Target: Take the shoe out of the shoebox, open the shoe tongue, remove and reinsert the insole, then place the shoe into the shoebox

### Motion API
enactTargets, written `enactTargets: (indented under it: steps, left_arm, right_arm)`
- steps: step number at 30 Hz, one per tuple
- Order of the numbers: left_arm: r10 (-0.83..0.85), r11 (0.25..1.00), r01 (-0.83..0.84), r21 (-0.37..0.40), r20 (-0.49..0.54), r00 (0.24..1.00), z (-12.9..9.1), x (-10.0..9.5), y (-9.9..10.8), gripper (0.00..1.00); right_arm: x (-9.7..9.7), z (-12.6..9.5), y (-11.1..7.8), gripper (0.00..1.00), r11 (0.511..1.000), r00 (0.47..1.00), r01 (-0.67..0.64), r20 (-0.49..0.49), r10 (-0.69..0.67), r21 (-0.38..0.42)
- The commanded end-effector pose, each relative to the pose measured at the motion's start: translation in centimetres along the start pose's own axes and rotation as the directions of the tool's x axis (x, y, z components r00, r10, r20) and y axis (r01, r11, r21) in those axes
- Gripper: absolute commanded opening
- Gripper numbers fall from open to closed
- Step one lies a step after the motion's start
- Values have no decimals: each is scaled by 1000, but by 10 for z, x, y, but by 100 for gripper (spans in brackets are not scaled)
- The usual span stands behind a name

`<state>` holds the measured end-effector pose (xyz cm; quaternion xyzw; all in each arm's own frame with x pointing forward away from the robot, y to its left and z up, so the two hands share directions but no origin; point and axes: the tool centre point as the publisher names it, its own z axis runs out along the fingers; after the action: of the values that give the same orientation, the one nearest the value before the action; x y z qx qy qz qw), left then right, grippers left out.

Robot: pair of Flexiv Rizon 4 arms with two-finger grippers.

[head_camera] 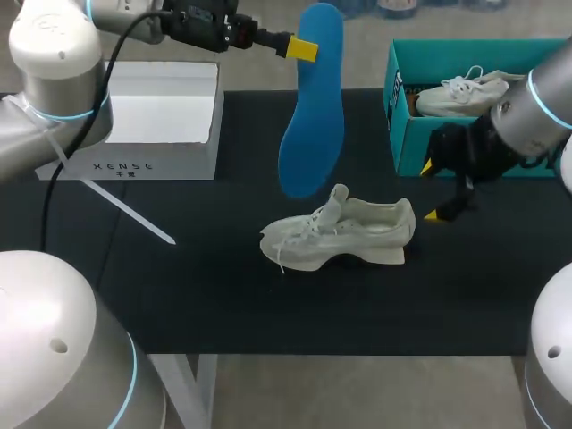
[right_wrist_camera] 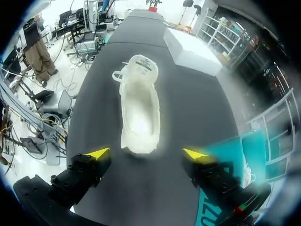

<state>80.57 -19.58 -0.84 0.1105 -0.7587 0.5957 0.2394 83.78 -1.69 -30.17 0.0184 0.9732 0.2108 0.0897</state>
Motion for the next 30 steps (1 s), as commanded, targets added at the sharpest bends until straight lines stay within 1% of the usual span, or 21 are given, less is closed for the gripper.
enactTargets:
  steps: [1,5,11,19,23,30]
  left_arm:
    - [1,1000,-1,3,-1,1000,1,0,1,0]
    - [1,1000,-1,3,-1,1000,1,0,1,0]
    - [1,1000,-1,3,-1,1000,1,0,1,0]
    - [1,1000,-1,3,-1,1000,1,0,1,0]
    - [-19,1000,19,14,12,1000,-3,9,-5,0]
    - [-10,999,9,36,15,1000,-11,36,-17,0]
  right_arm:
    - [-6,-5,-2,100,995,1000,-8,2,8,101]
    - [-9,-12,-9,100,992,1000,-19,3,19,124]
    - [-20,-3,-7,100,993,1000,-14,-8,15,116]
    - [-22,1,-5,100,995,1000,-13,-12,15,99]
    - [-22,4,-1,100,996,1000,-11,-18,13,92]
    - [-24,4,5,100,996,1000,-7,-16,8,84]
